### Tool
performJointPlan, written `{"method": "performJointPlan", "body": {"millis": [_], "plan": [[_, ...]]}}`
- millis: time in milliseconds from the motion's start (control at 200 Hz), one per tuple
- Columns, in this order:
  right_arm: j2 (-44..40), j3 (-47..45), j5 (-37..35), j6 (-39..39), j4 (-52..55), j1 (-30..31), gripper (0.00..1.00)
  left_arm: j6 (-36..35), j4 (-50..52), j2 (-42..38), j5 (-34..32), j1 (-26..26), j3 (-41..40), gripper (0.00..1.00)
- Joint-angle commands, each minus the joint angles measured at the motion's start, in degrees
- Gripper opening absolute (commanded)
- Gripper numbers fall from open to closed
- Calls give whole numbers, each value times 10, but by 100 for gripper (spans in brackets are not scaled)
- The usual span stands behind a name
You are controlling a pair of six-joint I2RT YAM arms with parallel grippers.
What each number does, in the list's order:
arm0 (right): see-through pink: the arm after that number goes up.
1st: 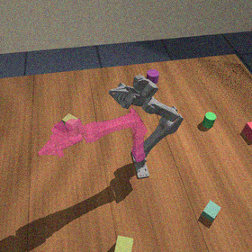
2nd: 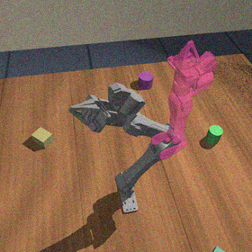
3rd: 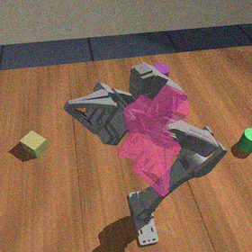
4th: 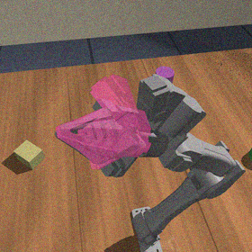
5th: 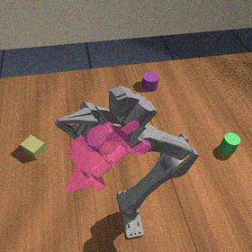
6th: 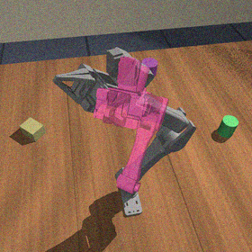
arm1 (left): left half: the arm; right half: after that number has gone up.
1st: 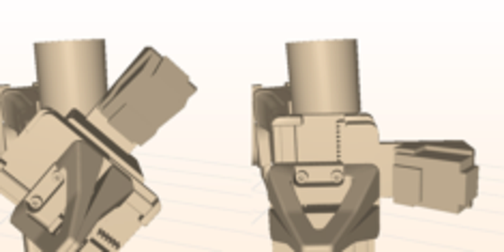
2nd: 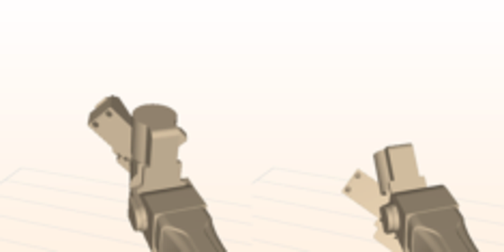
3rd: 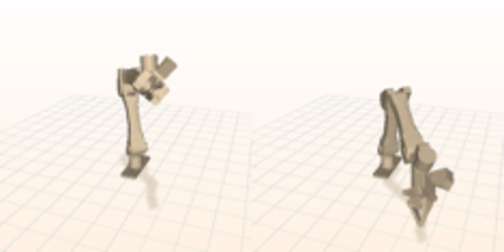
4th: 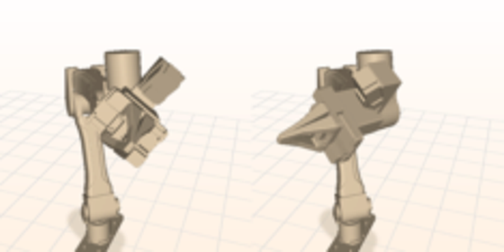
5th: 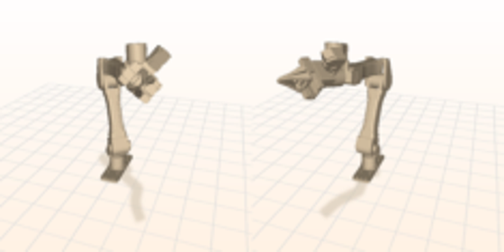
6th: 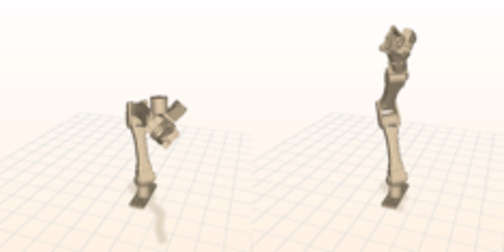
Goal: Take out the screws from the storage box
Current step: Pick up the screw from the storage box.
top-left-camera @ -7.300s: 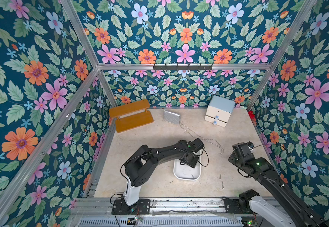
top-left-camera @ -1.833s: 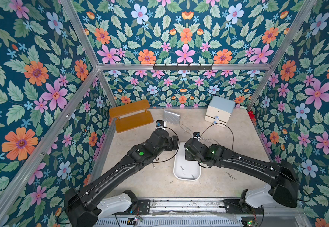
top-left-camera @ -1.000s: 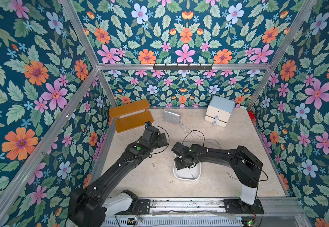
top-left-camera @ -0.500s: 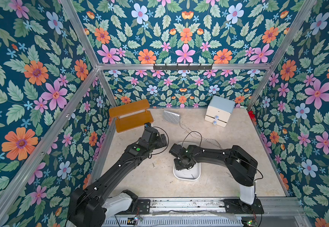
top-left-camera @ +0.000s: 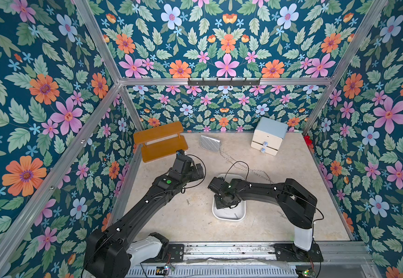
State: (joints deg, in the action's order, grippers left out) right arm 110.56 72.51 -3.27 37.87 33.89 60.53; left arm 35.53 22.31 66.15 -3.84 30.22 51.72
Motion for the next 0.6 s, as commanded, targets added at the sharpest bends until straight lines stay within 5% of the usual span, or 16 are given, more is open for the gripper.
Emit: {"method": "performJointPlan", "body": {"millis": [0, 445, 595], "plan": [[-9, 2, -5, -4, 51, -2, 0, -8, -12, 0, 9, -2, 1, 99], [-108, -7, -30, -11, 75, -41, 0, -8, -20, 3, 25, -4, 1, 99], [-217, -77, -27, 6, 64, -98, 0, -10, -25, 8, 38, -4, -2, 99]]}}
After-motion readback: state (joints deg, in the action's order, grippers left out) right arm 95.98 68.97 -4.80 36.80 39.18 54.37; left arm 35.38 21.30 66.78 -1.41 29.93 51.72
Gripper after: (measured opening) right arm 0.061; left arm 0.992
